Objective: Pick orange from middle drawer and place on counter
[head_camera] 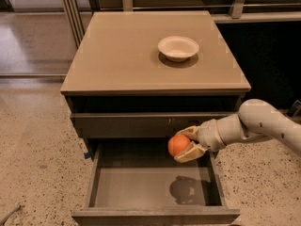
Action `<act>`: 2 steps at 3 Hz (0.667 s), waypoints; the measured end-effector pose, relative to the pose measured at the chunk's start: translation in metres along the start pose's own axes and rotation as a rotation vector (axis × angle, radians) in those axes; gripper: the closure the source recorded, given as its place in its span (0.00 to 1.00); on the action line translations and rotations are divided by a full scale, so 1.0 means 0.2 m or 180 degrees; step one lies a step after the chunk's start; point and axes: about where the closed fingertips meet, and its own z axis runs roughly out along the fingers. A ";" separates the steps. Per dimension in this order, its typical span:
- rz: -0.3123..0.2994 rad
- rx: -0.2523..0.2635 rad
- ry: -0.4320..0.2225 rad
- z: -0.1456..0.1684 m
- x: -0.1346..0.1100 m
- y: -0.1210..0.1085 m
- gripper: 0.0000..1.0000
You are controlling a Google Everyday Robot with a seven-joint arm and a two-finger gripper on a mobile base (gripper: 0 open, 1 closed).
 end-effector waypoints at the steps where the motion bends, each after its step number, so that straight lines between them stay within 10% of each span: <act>1: -0.0112 0.0248 -0.0233 -0.40 -0.45 -0.05 1.00; 2: -0.0302 0.0530 -0.0386 -0.81 -0.88 -0.13 1.00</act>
Offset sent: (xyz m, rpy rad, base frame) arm 0.0395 -0.0447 0.3597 0.1184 -0.2745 -0.1227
